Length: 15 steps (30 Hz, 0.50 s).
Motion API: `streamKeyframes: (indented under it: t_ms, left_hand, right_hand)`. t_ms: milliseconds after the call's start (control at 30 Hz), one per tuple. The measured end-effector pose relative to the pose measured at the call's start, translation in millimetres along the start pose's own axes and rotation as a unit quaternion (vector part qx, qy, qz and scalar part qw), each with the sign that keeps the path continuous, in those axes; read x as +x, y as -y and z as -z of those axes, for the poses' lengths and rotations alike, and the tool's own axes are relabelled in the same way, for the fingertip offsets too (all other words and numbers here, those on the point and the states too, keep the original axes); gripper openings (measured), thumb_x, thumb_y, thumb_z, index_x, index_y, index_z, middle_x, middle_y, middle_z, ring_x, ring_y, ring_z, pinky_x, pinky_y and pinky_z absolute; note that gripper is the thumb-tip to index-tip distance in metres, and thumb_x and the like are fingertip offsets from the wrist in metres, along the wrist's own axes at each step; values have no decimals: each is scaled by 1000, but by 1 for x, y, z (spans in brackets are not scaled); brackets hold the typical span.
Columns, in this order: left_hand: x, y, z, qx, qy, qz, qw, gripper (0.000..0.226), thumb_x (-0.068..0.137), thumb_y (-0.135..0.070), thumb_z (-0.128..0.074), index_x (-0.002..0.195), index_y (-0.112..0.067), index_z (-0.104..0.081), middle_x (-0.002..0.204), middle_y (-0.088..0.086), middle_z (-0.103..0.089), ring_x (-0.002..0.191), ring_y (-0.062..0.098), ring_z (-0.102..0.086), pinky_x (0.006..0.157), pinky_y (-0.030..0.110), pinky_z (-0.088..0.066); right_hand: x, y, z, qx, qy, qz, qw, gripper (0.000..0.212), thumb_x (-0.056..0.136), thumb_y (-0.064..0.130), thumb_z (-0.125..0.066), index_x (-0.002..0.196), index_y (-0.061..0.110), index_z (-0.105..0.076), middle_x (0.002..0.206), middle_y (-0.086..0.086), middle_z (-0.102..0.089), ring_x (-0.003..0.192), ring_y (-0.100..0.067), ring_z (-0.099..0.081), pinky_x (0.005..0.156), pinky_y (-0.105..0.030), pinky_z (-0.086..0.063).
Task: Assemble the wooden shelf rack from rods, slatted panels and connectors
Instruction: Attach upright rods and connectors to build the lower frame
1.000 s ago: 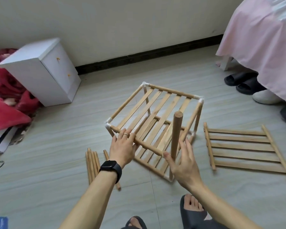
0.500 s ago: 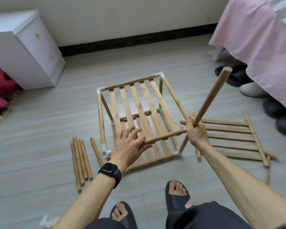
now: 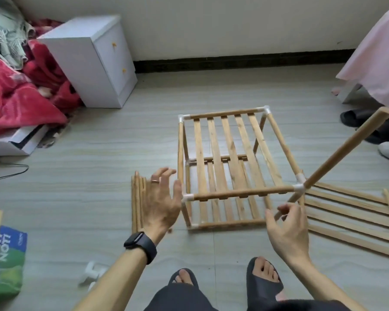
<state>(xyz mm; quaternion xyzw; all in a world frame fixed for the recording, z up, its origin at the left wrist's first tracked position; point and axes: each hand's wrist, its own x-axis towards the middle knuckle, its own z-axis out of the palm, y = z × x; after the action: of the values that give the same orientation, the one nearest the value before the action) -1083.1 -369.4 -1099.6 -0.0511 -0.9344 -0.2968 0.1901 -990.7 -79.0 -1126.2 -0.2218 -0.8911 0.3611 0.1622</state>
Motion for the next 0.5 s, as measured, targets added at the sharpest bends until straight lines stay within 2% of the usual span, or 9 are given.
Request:
streamKeyframes:
  t_ms: [33,100,200,267,300,333,367,400,500]
  left_hand:
    - [-6,19,5,-14,1,86,996,38,100,-46,-38,128,-24,-51,140,8,-51,136,28,-42,114,41,-32]
    - [-19,57,10,5,67,241,968,40,100,-41,-44,135,-21,-47,140,16,-49,131,35,-44,108,51,-40]
    - [-36,93,3,46,201,320,925,49,98,-32,-51,144,-18,-41,139,17,-46,127,36,-46,105,47,-43]
    - [-43,104,-9,51,261,348,899,49,98,-33,-49,144,-18,-41,141,15,-46,126,36,-50,105,45,-44]
    - [-45,107,-17,62,285,358,887,49,98,-34,-49,144,-18,-42,141,14,-47,124,35,-52,103,44,-46]
    - [-46,109,-26,77,307,360,877,49,97,-36,-48,143,-19,-43,142,12,-48,123,34,-53,101,43,-47]
    - [-46,110,-35,89,326,358,870,51,97,-37,-49,144,-18,-43,143,10,-49,124,33,-54,100,42,-48]
    - [-45,111,-46,100,340,356,865,52,97,-38,-49,144,-18,-43,144,9,-50,126,32,-54,99,40,-48]
    - [-39,111,-80,123,361,363,850,50,99,-41,-47,140,-13,-42,140,10,-54,123,33,-57,95,40,-50]
  right_hand:
    - [0,16,-5,-11,18,68,997,23,90,28,-71,97,24,-49,92,6,-50,83,-13,-49,69,-28,-42]
    - [10,56,-17,-34,39,201,978,14,90,26,-67,98,19,-58,94,4,-53,86,-14,-49,76,-30,-45]
    - [37,113,-44,-72,80,325,939,29,91,38,-58,110,17,-66,118,-5,-59,109,-21,-52,89,-37,-48]
    - [52,138,-68,-153,160,336,916,48,95,52,-46,135,27,-57,151,-8,-44,140,-26,-35,111,-49,-38]
    - [59,143,-80,-198,208,325,901,57,97,59,-38,149,35,-43,165,-7,-24,152,-26,-17,122,-53,-23]
    - [64,144,-92,-230,252,308,888,64,98,65,-29,156,40,-27,171,-4,-3,156,-24,3,126,-54,-5]
    - [67,142,-103,-246,290,287,879,69,97,70,-22,159,43,-16,170,0,12,155,-21,17,123,-53,9]
    - [69,139,-111,-248,316,266,876,72,94,74,-18,159,44,-12,169,2,20,153,-20,25,118,-52,17]
    - [71,128,-120,-241,329,253,877,75,88,78,-16,157,47,-17,167,6,25,151,-15,30,119,-52,14]
